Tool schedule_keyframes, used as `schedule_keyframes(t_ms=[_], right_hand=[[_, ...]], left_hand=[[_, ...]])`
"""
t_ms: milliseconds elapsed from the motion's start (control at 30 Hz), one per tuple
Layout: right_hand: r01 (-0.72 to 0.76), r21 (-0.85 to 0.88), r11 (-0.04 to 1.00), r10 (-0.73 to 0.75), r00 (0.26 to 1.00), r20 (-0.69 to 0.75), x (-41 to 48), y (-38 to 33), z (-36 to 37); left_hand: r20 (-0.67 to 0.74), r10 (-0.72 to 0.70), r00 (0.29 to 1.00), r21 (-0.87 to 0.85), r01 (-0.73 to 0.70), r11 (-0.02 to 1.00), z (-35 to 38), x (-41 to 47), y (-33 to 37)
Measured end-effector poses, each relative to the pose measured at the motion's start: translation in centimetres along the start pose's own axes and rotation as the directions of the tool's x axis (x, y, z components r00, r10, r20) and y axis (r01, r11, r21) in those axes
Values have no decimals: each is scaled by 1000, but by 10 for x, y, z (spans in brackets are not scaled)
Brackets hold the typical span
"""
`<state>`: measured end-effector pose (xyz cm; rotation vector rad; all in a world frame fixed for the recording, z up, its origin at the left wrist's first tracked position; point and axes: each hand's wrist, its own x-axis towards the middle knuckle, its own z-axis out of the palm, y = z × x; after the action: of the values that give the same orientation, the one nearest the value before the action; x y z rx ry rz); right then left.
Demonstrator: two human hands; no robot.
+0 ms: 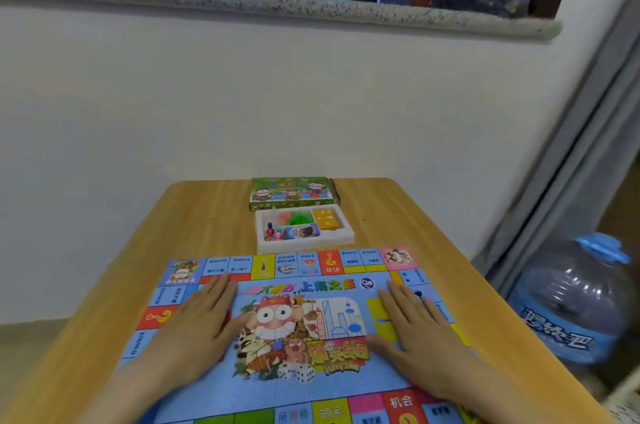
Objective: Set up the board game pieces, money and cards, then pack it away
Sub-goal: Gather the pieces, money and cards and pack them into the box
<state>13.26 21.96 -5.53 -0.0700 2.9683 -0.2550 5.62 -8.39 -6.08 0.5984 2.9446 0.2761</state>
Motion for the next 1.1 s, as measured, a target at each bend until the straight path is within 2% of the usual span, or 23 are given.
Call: schedule_keyframes(t_ms=[433,700,767,867,933,967,1000,1033,1100], right_hand=[[-15,29,999,15,999,-28,4,-10,8],[58,40,997,-57,998,-33,3,-43,20],[76,41,996,-75,997,-24,4,-56,23],[91,40,995,-89,995,-50,6,-69,27],[98,40,994,-95,993,-69,6,-72,29],[100,40,994,-97,993,-75,5,-74,29],[105,38,994,-102,992,-77,4,-75,29],[113,34,993,-110,991,-80,4,-77,30],[124,15,992,-123,990,-71,3,-81,30]], left_hand=[[-41,-4,999,-22,3,1000,13,4,12],[-33,5,999,-47,-6,999,24,5,40],[-37,28,999,-112,-32,993,23,4,49],[-66,31,997,-357,-52,933,9,-1,60],[21,-15,1000,-608,25,793,-5,-6,64],[95,-34,995,-679,90,729,-12,-8,67],[141,-37,989,-696,126,707,-19,-11,71],[151,-43,988,-671,134,729,-26,-12,77],[111,-59,992,-531,109,840,-34,-11,88]])
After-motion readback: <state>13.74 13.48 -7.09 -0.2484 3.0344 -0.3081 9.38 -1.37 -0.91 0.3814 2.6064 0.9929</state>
